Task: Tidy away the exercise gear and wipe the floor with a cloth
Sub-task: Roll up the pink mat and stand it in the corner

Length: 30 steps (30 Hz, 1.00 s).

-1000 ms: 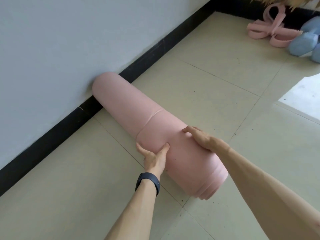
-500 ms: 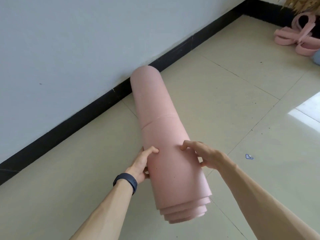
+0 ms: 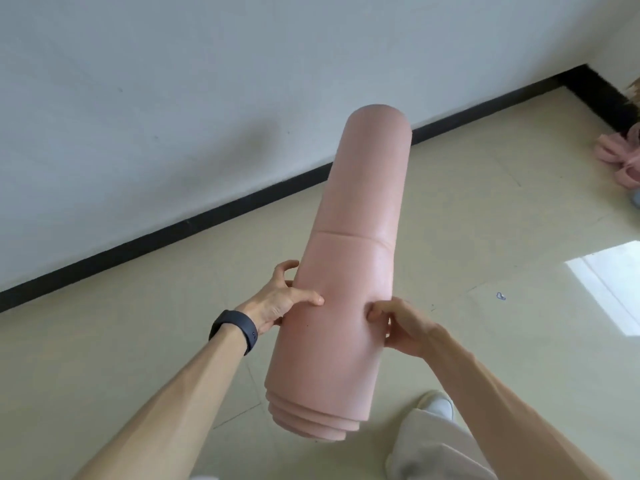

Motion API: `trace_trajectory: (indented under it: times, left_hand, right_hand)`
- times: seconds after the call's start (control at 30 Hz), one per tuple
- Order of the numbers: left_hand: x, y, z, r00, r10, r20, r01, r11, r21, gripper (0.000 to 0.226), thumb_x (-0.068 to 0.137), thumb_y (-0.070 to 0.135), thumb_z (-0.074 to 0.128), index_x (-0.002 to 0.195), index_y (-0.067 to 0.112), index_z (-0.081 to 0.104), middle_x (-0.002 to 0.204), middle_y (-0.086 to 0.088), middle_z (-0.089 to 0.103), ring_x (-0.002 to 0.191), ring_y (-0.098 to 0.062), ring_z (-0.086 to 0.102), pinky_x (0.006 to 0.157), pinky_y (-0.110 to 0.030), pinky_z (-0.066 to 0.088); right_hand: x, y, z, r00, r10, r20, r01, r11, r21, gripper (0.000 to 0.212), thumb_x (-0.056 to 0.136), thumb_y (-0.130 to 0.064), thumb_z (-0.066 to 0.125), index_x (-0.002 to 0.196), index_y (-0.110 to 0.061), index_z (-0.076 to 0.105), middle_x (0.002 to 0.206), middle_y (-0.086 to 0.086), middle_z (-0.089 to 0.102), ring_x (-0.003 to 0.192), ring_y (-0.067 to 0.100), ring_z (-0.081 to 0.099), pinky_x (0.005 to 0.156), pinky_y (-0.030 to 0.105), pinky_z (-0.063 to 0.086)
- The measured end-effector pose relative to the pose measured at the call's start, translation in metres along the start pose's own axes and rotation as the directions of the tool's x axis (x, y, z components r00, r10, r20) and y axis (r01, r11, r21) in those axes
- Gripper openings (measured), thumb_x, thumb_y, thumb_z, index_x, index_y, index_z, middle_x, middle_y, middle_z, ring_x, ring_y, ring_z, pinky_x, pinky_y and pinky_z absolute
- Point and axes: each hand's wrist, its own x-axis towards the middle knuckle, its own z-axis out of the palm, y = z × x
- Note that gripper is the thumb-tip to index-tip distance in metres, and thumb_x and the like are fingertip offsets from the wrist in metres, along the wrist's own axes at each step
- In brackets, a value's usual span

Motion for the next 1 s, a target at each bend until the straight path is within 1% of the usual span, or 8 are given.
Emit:
trace_trajectory:
  times: [0.13, 0.2, 0.37, 0.5, 0.6, 0.7, 0.8, 1.0]
  left_hand:
    - [-0.123, 0.047, -0.053, 0.999, 0.016, 0.033, -0.017, 0.999, 0.033, 0.127, 0.062, 0.009, 0.085, 0.152, 0.049, 0.004, 0.119, -0.003, 0.062, 0.110, -0.025, 0.062, 0.097, -0.051, 0.051]
    - [-0.178, 0.078, -0.069, 0.997, 0.035, 0.073, -0.040, 0.997, 0.070, 0.124, 0.062, 0.002, 0.083, 0.151, 0.049, 0.009, 0.118, -0.001, 0.065, 0.112, -0.022, 0.063, 0.100, -0.048, 0.049]
    - [-0.310, 0.177, -0.087, 0.969, 0.233, 0.082, -0.221, 0.966, -0.135, 0.100, 0.051, 0.033, 0.091, 0.134, 0.035, 0.036, 0.131, 0.007, 0.060, 0.124, -0.020, 0.054, 0.105, -0.056, 0.042]
    - [-0.384, 0.253, -0.076, 0.924, 0.376, 0.062, -0.361, 0.916, -0.174, 0.116, 0.049, 0.046, 0.097, 0.140, 0.051, 0.026, 0.132, 0.011, 0.061, 0.122, -0.021, 0.060, 0.090, -0.060, 0.054]
    - [-0.417, 0.295, -0.061, 0.885, 0.445, 0.138, -0.436, 0.895, -0.091, 0.105, 0.060, 0.036, 0.095, 0.137, 0.067, 0.030, 0.130, 0.019, 0.061, 0.117, -0.013, 0.063, 0.089, -0.057, 0.056]
    - [-0.435, 0.330, -0.024, 0.863, 0.471, 0.181, -0.477, 0.879, -0.011, 0.096, 0.071, 0.025, 0.089, 0.138, 0.066, 0.033, 0.130, 0.021, 0.059, 0.116, -0.009, 0.061, 0.085, -0.049, 0.057]
    - [-0.439, 0.371, 0.029, 0.838, 0.510, 0.193, -0.524, 0.851, 0.027, 0.101, 0.069, 0.022, 0.088, 0.140, 0.064, 0.031, 0.130, 0.025, 0.055, 0.113, -0.002, 0.058, 0.077, -0.038, 0.050]
    - [-0.411, 0.452, 0.166, 0.747, 0.616, 0.250, -0.656, 0.744, 0.125, 0.103, 0.071, 0.003, 0.084, 0.148, 0.042, 0.028, 0.127, 0.032, 0.053, 0.117, 0.001, 0.056, 0.081, -0.022, 0.052]
  right_hand:
    - [-0.108, -0.037, 0.080, 0.992, -0.127, 0.006, 0.127, 0.990, -0.053, 0.042, 0.052, -0.001, 0.063, 0.093, -0.011, 0.062, 0.080, 0.002, 0.065, 0.081, 0.021, 0.056, 0.061, 0.030, 0.047]
    - [-0.161, -0.061, 0.107, 0.978, -0.207, 0.024, 0.208, 0.973, -0.101, 0.052, 0.054, 0.000, 0.063, 0.104, -0.011, 0.061, 0.083, 0.003, 0.066, 0.082, 0.020, 0.060, 0.063, 0.030, 0.049]
    - [-0.301, -0.126, 0.146, 0.907, -0.420, 0.003, 0.414, 0.892, -0.184, 0.085, 0.049, -0.004, 0.072, 0.129, -0.029, 0.058, 0.119, 0.007, 0.064, 0.102, 0.022, 0.063, 0.074, 0.030, 0.054]
    - [-0.397, -0.178, 0.149, 0.841, -0.536, 0.073, 0.536, 0.809, -0.243, 0.091, 0.058, -0.009, 0.067, 0.143, -0.035, 0.046, 0.133, 0.001, 0.062, 0.120, 0.023, 0.060, 0.088, 0.036, 0.053]
    - [-0.444, -0.222, 0.126, 0.836, -0.544, 0.076, 0.548, 0.834, -0.057, 0.086, 0.075, -0.044, 0.075, 0.151, -0.042, 0.034, 0.141, -0.001, 0.058, 0.119, 0.028, 0.061, 0.094, 0.050, 0.052]
    - [-0.475, -0.260, 0.103, 0.856, -0.513, 0.070, 0.517, 0.844, -0.143, 0.100, 0.060, -0.068, 0.083, 0.145, -0.054, 0.032, 0.141, -0.004, 0.056, 0.114, 0.037, 0.066, 0.090, 0.057, 0.056]
    - [-0.491, -0.278, 0.062, 0.824, -0.567, -0.006, 0.563, 0.820, -0.105, 0.101, 0.053, -0.060, 0.092, 0.139, -0.044, 0.040, 0.137, -0.001, 0.059, 0.113, 0.036, 0.067, 0.090, 0.062, 0.055]
    - [-0.520, -0.297, -0.066, 0.678, -0.723, -0.135, 0.729, 0.684, -0.001, 0.081, 0.067, -0.029, 0.090, 0.137, -0.035, 0.050, 0.131, -0.004, 0.065, 0.116, 0.026, 0.067, 0.086, 0.062, 0.057]
